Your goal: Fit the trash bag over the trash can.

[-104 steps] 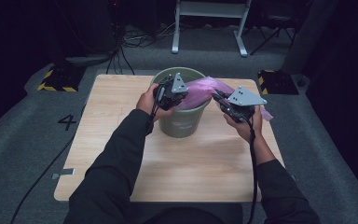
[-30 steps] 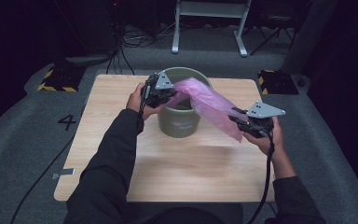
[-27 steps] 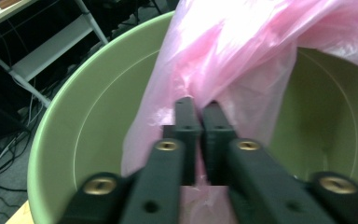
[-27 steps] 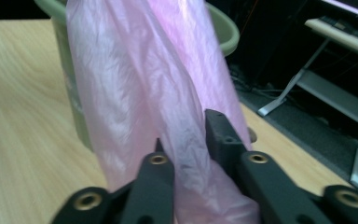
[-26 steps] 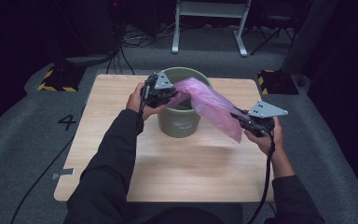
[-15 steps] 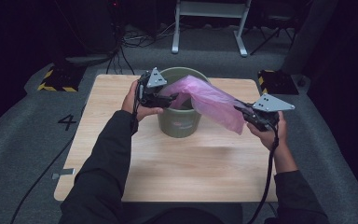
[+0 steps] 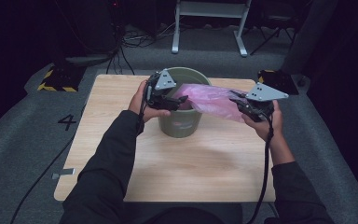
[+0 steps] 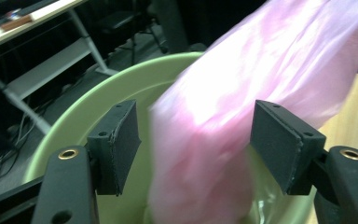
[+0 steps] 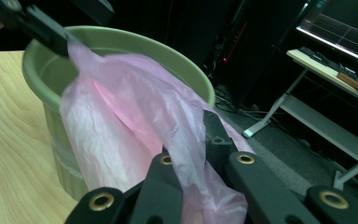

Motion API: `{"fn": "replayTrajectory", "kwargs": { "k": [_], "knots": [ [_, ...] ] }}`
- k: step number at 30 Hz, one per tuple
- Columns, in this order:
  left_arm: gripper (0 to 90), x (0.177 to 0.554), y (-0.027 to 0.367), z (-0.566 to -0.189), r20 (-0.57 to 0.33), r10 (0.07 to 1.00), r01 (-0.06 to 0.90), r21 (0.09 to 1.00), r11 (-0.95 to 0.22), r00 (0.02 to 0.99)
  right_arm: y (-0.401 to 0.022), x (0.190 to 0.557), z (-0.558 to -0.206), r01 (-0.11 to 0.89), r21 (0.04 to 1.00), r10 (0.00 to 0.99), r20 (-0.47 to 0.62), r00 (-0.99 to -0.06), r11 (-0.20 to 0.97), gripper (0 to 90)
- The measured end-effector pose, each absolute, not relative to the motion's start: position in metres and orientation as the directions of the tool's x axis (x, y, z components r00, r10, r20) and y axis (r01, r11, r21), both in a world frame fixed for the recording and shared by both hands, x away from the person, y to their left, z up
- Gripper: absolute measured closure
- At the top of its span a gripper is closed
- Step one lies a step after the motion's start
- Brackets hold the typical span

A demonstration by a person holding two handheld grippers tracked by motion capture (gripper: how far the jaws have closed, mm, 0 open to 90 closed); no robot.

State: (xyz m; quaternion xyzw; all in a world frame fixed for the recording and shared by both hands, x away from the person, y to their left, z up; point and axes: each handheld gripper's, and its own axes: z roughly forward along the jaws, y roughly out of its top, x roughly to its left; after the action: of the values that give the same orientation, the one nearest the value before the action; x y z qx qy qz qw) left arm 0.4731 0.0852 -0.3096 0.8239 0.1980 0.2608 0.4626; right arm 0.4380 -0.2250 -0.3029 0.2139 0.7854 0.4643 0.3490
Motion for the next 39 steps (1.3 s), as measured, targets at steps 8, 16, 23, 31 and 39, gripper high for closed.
{"fn": "replayTrajectory", "kwargs": {
  "k": [8, 16, 23, 31, 39],
  "knots": [
    [43.5, 0.474, 0.061, -0.309, 0.298, 0.545, 0.074, 0.826, -0.559, 0.784, -0.203, 0.437, -0.299, -0.004, 0.862, 0.621, -0.369, -0.691, 0.507, 87.4],
    [30.9, 0.462, 0.063, -0.301, 0.265, 0.493, 0.028, 0.86, -0.509, 0.829, -0.2, 0.436, -0.296, -0.001, 0.86, 0.624, -0.371, -0.688, 0.51, 88.0],
    [27.5, 0.446, 0.051, -0.302, 0.292, 0.438, -0.019, 0.849, -0.529, 0.85, -0.197, 0.437, -0.293, 0.019, 0.872, 0.64, -0.343, -0.687, 0.488, 87.8],
    [42.6, 0.447, 0.032, -0.31, 0.419, 0.517, -0.017, 0.788, -0.615, 0.747, -0.188, 0.433, -0.289, -0.003, 0.868, 0.617, -0.355, -0.702, 0.496, 84.9],
    [77.9, 0.455, 0.036, -0.313, 0.448, 0.503, -0.039, 0.774, -0.632, 0.739, -0.182, 0.429, -0.291, -0.022, 0.861, 0.594, -0.368, -0.715, 0.507, 80.9]
  ]
}}
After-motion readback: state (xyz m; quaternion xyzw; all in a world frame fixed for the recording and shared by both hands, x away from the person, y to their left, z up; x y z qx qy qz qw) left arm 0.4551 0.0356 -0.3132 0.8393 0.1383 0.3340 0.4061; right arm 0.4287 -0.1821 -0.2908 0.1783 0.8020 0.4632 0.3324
